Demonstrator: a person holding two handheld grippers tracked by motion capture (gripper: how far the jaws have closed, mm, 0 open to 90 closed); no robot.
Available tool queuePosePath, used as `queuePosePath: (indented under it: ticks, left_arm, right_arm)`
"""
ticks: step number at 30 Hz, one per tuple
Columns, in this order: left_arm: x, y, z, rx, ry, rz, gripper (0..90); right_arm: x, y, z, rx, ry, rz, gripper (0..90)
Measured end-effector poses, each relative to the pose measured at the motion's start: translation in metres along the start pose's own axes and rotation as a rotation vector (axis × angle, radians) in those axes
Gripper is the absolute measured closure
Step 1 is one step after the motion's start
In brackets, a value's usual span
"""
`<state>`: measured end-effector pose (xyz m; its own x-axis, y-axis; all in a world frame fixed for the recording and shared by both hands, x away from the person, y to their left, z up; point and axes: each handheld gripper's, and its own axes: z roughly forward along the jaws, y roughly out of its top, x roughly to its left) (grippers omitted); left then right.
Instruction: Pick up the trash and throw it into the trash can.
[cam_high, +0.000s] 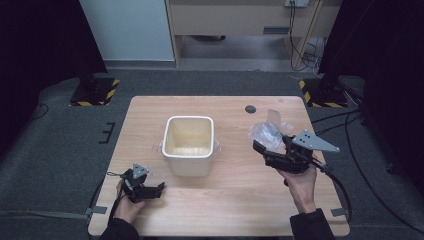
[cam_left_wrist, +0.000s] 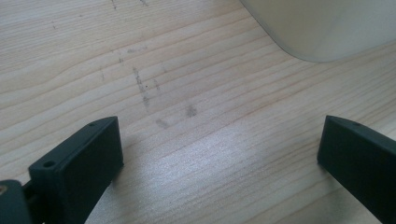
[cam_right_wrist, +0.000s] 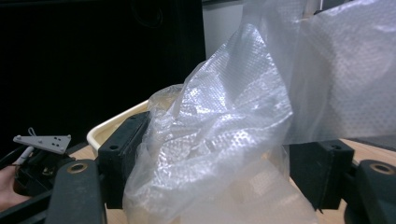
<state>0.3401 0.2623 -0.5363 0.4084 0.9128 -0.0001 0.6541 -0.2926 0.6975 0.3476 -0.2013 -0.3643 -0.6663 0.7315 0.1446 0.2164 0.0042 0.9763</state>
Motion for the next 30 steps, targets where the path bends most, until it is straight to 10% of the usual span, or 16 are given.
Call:
queuePosePath:
  ticks: [30]
  left_arm:
    - [0.0, 0.0, 0.0, 0.0, 0.0, 0.0, 0.0]
  right_arm:
    - [0.033, 0.026, 0.06, -0.015, 0.067, -0.055, 28.7]
